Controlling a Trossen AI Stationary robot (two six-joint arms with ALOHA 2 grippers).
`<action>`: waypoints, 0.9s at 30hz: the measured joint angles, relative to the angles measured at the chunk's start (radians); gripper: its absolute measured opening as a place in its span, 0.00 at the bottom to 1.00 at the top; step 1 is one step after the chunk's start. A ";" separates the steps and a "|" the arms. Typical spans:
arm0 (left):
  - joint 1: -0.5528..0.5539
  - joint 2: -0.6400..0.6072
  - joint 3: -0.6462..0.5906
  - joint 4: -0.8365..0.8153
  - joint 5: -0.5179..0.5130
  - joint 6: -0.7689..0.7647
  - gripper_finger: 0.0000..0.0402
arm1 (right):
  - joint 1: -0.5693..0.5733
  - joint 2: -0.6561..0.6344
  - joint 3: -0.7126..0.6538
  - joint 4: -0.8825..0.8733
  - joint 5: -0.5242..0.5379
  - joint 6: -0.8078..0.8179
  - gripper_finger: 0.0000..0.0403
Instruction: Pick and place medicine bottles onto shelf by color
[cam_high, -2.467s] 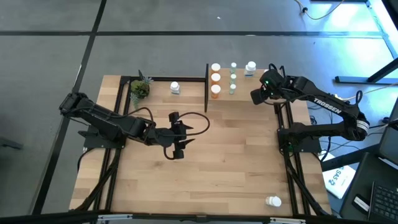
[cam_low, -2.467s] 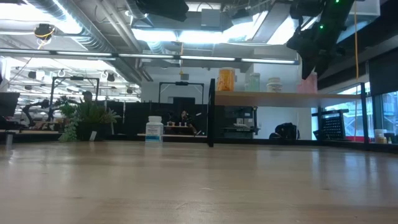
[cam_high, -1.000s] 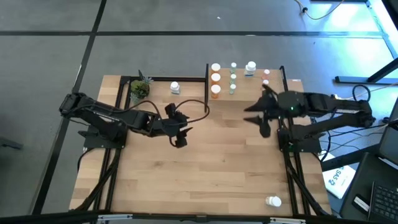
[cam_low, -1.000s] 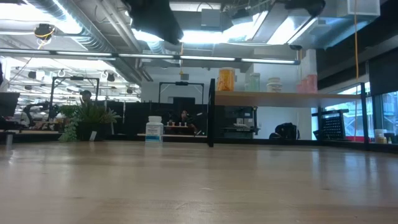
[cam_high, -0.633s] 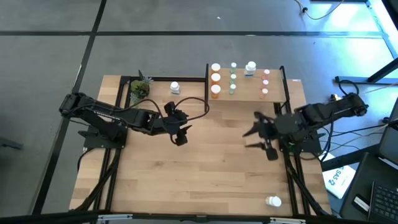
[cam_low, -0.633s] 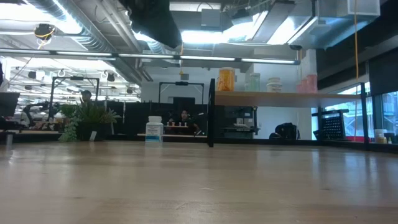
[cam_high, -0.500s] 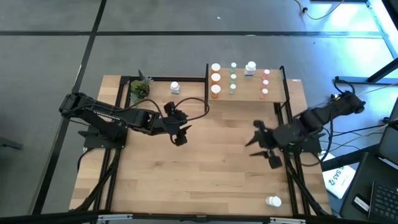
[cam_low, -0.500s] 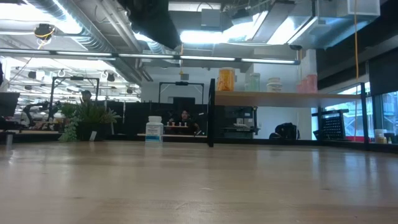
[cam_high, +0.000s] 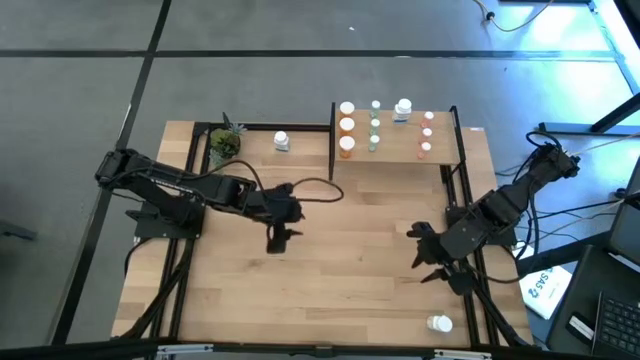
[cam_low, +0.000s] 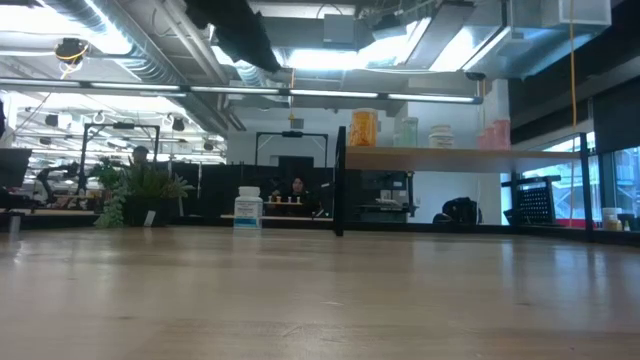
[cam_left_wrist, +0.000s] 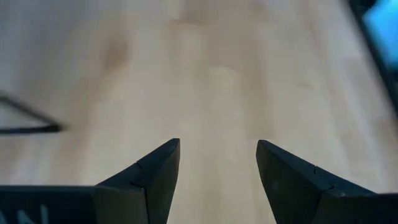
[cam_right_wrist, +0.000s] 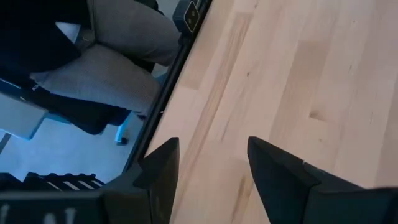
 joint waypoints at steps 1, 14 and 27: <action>-0.001 0.000 0.000 0.000 0.044 0.012 0.51 | 0.000 0.000 0.000 0.000 0.002 0.001 0.48; -0.027 0.000 0.000 0.000 0.188 0.095 0.51 | 0.000 0.000 0.000 -0.004 0.001 0.024 0.48; -0.031 0.000 0.000 0.001 0.187 0.094 0.51 | 0.027 0.006 0.000 -0.039 0.002 0.084 0.48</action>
